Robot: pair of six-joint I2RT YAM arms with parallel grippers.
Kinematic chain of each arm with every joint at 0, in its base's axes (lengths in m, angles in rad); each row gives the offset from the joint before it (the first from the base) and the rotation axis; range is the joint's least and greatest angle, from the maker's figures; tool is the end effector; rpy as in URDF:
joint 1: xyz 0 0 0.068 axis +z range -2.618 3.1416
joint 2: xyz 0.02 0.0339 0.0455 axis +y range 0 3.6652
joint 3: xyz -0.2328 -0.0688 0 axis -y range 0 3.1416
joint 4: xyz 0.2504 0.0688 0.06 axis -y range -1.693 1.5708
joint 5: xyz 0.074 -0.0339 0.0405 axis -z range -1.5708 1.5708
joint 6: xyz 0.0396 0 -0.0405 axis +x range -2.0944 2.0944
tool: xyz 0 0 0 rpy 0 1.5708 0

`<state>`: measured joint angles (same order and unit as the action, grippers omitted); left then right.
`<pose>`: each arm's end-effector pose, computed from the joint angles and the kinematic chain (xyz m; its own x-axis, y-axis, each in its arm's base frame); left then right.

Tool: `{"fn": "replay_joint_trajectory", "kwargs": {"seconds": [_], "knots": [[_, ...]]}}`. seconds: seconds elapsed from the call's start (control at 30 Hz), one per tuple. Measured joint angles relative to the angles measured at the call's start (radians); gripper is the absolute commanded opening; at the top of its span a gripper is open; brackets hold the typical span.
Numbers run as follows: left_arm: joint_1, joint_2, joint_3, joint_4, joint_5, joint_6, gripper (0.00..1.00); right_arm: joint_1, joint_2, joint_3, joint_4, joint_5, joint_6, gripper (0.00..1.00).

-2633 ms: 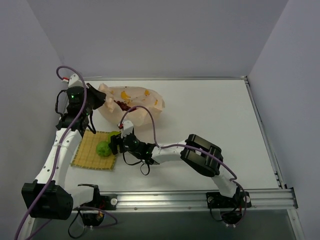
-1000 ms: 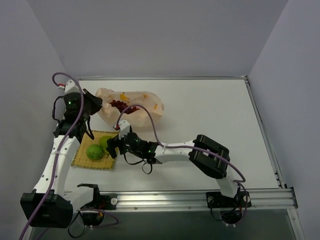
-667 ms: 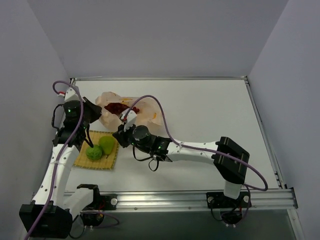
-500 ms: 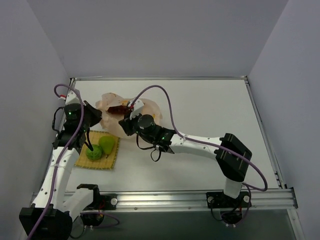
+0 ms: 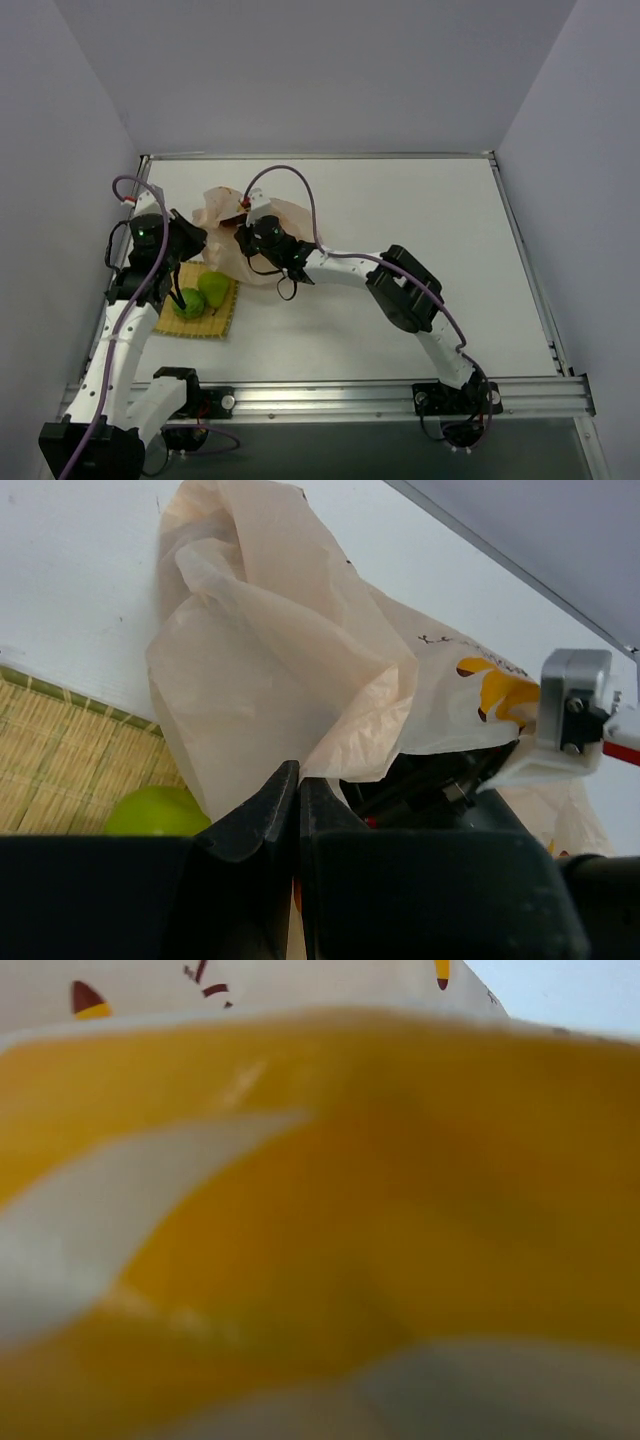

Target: Take the fake fruits out of the plastic bag

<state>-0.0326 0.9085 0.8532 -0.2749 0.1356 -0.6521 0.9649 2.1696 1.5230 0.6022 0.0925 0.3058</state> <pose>0.2370 -0.0131 0.3064 -0.3547 -0.5900 -0.7253 -0.0694 0.7902 -0.6089 0.2881 0.4094 0.1978 -0.2547 0.1588 -0.9539 -0.7228 0.6241 0.2968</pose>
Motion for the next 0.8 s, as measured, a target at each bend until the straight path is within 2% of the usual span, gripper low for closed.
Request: {"fn": "replay_joint_trajectory", "kwargs": {"seconds": [0.07,0.23,0.4,0.6,0.63,0.73,0.77,0.8], "knots": [[0.0,0.002,-0.007,-0.018,0.0,0.004,0.02,-0.003,0.055,0.044,0.006,0.003,-0.001,0.13],[-0.001,0.01,-0.007,-0.053,-0.002,0.017,0.02,-0.024,0.191,0.171,0.035,0.039,-0.012,0.22],[-0.011,0.011,-0.007,-0.106,-0.007,0.031,0.02,-0.039,0.313,0.316,0.036,0.094,-0.02,0.36],[-0.014,0.015,-0.007,-0.135,-0.01,0.042,0.02,-0.043,0.367,0.389,0.026,0.161,-0.042,0.49],[-0.014,0.017,-0.007,-0.136,-0.01,0.043,0.02,-0.043,0.371,0.398,0.021,0.171,-0.048,0.58],[-0.019,0.021,-0.007,-0.137,-0.009,0.044,0.02,-0.043,0.381,0.423,0.019,0.208,-0.057,0.73],[-0.02,0.021,-0.007,-0.137,-0.009,0.043,0.02,-0.043,0.381,0.426,0.014,0.219,-0.059,0.82],[-0.021,0.022,-0.007,-0.137,-0.009,0.043,0.02,-0.044,0.382,0.432,0.012,0.231,-0.06,0.85]]}}
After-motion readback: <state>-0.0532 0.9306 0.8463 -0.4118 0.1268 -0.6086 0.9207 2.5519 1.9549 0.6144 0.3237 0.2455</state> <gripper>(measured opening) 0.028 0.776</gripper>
